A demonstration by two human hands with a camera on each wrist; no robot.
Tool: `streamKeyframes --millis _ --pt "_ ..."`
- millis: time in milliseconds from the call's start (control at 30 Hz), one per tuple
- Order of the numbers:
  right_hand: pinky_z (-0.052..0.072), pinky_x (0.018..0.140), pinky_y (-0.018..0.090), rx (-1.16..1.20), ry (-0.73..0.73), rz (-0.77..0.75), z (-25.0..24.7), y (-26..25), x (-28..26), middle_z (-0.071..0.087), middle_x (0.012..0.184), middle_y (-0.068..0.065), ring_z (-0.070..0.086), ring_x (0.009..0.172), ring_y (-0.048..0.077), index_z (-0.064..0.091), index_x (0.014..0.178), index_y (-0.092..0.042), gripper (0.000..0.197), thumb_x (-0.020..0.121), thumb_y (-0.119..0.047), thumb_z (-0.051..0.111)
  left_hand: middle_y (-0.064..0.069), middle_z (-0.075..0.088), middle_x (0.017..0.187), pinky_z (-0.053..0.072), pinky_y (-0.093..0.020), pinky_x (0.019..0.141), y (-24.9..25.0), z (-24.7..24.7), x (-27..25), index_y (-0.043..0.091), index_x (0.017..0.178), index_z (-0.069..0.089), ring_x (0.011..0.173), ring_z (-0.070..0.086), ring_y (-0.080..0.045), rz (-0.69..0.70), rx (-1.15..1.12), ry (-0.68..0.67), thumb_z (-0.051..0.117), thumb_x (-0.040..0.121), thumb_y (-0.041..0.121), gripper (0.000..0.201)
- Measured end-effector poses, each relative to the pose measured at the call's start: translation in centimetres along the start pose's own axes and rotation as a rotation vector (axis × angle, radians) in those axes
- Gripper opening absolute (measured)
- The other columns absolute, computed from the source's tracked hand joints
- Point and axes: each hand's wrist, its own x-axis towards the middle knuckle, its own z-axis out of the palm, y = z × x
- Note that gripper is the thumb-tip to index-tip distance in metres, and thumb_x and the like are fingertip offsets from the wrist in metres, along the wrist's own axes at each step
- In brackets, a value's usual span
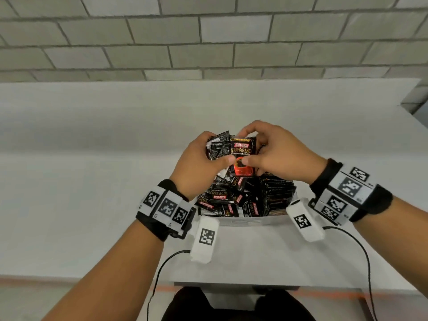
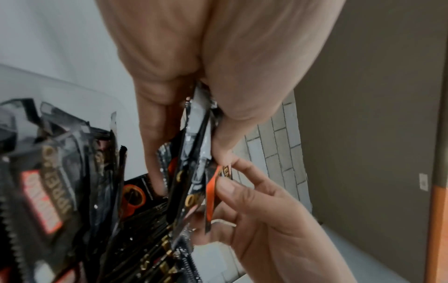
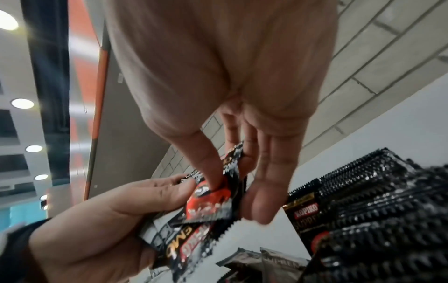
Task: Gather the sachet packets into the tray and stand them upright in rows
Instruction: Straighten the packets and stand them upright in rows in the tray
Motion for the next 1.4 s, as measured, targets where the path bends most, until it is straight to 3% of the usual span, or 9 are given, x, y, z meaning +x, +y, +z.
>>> streamKeyframes --millis 100,233,400,600,700,933,1167,1300,1400 --pt "0.059 0.075 0.039 -0.094 0.024 -0.026 -0.3 -0.1 0.3 0.075 0.081 -0.002 0.071 0.071 0.017 0.066 0.105 -0.029 0.029 0.081 -0.028 0.082 0.004 0.075 0.096 0.059 -0.047 0.084 -0.1 -0.2 0.1 0.021 0.112 0.061 0.087 0.073 -0.015 0.018 0.083 0.008 0.084 0.081 0.021 0.038" --pt "0.050 0.049 0.025 -0.038 0.025 0.002 -1.6 -0.8 1.3 0.069 0.062 -0.003 0.061 0.046 0.009 0.068 0.093 -0.013 0.019 0.084 -0.023 0.081 0.004 0.076 0.098 0.059 -0.044 0.087 0.1 -1.4 0.4 0.020 0.112 0.062 0.090 0.073 -0.015 0.044 0.102 0.036 0.085 0.081 0.022 0.039" --pt "0.064 0.068 0.043 0.110 0.100 0.040 -3.5 -0.4 3.2 0.071 0.074 0.011 0.075 0.066 0.028 0.065 0.094 -0.003 0.020 0.083 -0.010 0.081 0.001 0.075 0.098 0.060 -0.042 0.084 -0.9 -4.7 1.3 0.016 0.111 0.062 0.087 0.073 -0.018 -0.007 0.081 0.232 0.083 0.083 0.019 0.035" --pt "0.059 0.068 0.030 -0.453 -0.067 -0.063 -2.3 1.1 5.1 0.072 0.079 0.000 0.070 0.057 0.011 0.066 0.086 -0.015 0.012 0.085 -0.016 0.078 0.002 0.076 0.095 0.060 -0.037 0.082 -2.0 -5.8 1.2 0.014 0.112 0.064 0.082 0.074 -0.012 -0.063 0.009 0.249 0.082 0.084 0.014 0.034" --pt "0.053 0.069 0.033 -0.689 -0.103 -0.178 -1.8 1.4 5.8 0.065 0.081 -0.004 0.063 0.075 0.016 0.063 0.083 -0.017 0.009 0.084 -0.012 0.071 0.000 0.076 0.097 0.060 -0.036 0.082 -2.1 -5.3 1.1 0.013 0.113 0.063 0.086 0.074 -0.015 -0.065 -0.014 0.227 0.082 0.084 0.012 0.034" --pt "0.041 0.060 0.031 -0.965 -0.109 -0.206 -0.6 2.1 6.3 0.064 0.085 -0.005 0.060 0.077 0.022 0.058 0.081 -0.024 0.009 0.085 -0.023 0.067 0.003 0.077 0.094 0.057 -0.028 0.076 -2.1 -4.9 0.7 0.015 0.112 0.064 0.081 0.074 -0.010 -0.053 0.017 0.199 0.081 0.085 0.015 0.032" --pt "0.037 0.055 0.027 -0.895 -0.095 -0.082 -0.8 2.4 7.5 0.064 0.076 -0.006 0.061 0.073 0.017 0.069 0.074 -0.026 0.017 0.079 -0.035 0.083 0.002 0.077 0.096 0.059 -0.031 0.079 -1.9 -4.7 0.6 0.017 0.109 0.064 0.084 0.074 -0.012 -0.062 -0.001 0.183 0.082 0.084 0.016 0.031" --pt "0.053 0.068 0.032 -0.729 -0.075 -0.047 -1.1 2.5 7.3 0.061 0.073 -0.011 0.064 0.076 0.017 0.074 0.088 -0.023 0.016 0.078 -0.030 0.085 0.000 0.077 0.098 0.060 -0.044 0.088 -1.9 -4.6 0.8 0.017 0.108 0.064 0.089 0.075 -0.018 -0.067 -0.022 0.181 0.083 0.084 0.017 0.030" --pt "0.051 0.070 0.027 -0.613 -0.033 -0.077 -1.7 2.3 6.3 0.069 0.079 -0.008 0.066 0.081 0.014 0.074 0.090 -0.023 0.009 0.086 -0.031 0.076 -0.001 0.077 0.099 0.058 -0.049 0.092 -1.7 -4.2 0.8 0.017 0.109 0.065 0.092 0.075 -0.019 -0.079 -0.070 0.181 0.084 0.082 0.021 0.033"
